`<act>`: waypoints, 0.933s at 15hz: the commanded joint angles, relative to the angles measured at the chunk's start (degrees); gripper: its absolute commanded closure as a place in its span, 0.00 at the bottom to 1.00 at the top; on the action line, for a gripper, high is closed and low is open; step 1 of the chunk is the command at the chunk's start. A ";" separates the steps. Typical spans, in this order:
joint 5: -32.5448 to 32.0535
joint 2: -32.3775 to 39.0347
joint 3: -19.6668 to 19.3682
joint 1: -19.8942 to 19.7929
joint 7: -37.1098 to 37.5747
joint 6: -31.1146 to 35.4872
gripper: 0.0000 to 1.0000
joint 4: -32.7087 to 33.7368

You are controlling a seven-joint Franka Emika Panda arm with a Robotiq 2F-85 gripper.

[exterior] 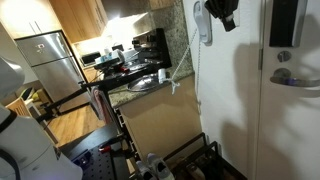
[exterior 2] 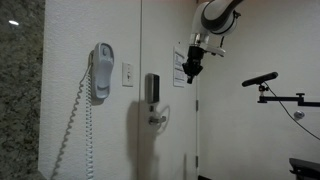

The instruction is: Push a button on the digital lock on the door

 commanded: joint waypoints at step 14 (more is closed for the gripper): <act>0.55 0.72 -0.04 0.07 0.56 33.61 1.00 -6.70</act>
